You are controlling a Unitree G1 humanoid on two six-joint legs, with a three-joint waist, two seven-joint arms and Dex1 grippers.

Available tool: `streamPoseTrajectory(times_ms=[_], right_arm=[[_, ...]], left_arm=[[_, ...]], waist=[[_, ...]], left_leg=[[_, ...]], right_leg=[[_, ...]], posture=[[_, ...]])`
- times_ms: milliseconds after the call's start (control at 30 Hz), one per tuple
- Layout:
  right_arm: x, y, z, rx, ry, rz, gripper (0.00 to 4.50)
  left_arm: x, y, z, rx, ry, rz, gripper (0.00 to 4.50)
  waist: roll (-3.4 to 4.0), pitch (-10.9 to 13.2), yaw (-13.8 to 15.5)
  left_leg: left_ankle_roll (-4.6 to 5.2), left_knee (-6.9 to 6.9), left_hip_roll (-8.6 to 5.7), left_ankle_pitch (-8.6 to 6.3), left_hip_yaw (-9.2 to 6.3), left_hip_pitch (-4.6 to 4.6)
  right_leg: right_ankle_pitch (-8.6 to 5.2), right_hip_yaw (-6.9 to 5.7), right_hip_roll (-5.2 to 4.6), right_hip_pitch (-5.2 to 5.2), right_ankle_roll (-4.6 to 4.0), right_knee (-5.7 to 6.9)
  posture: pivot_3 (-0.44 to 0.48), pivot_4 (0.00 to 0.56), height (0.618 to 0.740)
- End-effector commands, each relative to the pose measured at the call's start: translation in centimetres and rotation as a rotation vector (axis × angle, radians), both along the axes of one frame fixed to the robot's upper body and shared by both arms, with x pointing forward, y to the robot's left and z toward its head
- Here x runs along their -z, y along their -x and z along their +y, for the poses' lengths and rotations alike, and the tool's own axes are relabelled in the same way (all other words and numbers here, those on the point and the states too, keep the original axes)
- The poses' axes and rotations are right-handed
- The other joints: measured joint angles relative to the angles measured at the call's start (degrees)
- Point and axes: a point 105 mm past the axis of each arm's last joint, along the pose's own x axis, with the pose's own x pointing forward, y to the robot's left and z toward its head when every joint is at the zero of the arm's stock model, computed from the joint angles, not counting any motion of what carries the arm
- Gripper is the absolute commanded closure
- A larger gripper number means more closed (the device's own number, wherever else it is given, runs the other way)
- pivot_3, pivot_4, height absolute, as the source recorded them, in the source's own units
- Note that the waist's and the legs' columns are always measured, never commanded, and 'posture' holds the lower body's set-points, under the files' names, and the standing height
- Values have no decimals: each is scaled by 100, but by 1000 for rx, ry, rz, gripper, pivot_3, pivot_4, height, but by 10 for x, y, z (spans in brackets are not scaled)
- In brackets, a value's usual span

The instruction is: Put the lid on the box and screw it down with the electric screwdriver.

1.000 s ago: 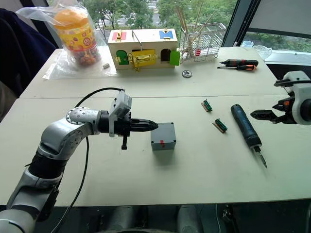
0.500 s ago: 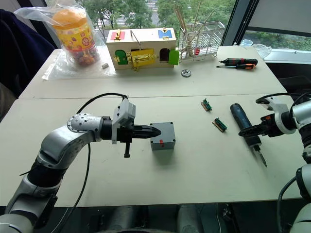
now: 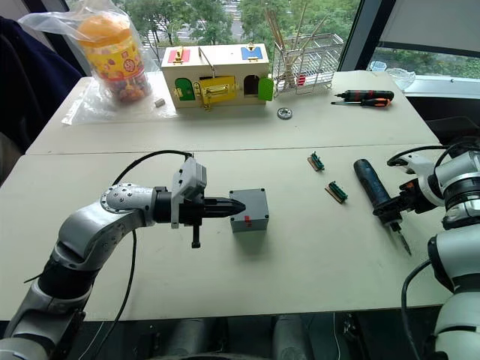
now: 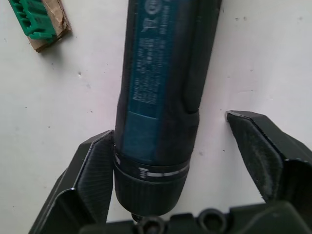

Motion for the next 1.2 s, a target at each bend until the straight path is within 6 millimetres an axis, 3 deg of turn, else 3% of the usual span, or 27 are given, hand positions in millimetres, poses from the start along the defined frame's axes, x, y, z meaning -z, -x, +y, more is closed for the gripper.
streamPoseTrajectory(times_ms=[33, 100, 567, 733, 900, 1000, 1133, 1200], right_arm=[[12, 4, 3, -37, 7, 58, 2328], [16, 5, 3, -48, 17, 71, 2724], [34, 22, -12, 11, -16, 69, 2724], [23, 4, -12, 74, -41, -87, 2724], [-11, -18, -7, 87, -74, -254, 2724], [-38, -26, -8, 106, -93, -347, 2724], [-78, -37, -3, 117, -131, -469, 2724], [-116, -49, 7, 130, -176, -600, 2724]], left_arm=[[-10, 3, 3, -15, 15, -42, 4500], [-11, 3, 5, -25, 15, -42, 4500], [-9, 5, 7, -45, 6, -19, 4500], [-6, -5, 1, -44, 15, -25, 4500], [-3, -10, 1, -4, -14, -28, 4500], [-6, -12, 4, 6, -19, -30, 4500], [-14, -17, 11, 5, 3, -20, 4500], [-17, -20, 14, 5, 11, -18, 4500]], waist=[[-1, -1, -4], [-6, -3, -5], [-31, -18, 21], [-53, -31, 18], [-46, -26, -39], [8, 5, -38], [85, 49, -6], [105, 61, 8]], left_leg=[[0, -1, 0, 0, -1, 0], [-2, -2, 2, 1, -1, 1], [-4, 3, -1, 0, -48, 22], [-7, 12, -7, 1, -77, 41], [-7, 15, -13, 1, -75, 44], [-7, 4, -13, 1, -60, 39], [-14, -5, -13, 7, -52, -5], [-15, -6, -16, 8, -45, -10]], right_leg=[[0, 0, 0, 0, 0, 0], [0, -1, 3, 3, 0, -2], [-1, -27, 1, 55, -1, -16], [-1, -52, -1, 100, -2, -28], [-1, -43, -6, 97, -1, -23], [-1, -32, -6, 74, -1, -17], [-1, -27, -4, 14, 0, -5], [-1, -24, -4, 2, 0, 1]], posture=[[0, 150, 708], [0, 150, 708], [0, 150, 708], [0, 150, 708], [0, 150, 708], [0, 150, 708], [0, 150, 708], [0, 150, 708]])
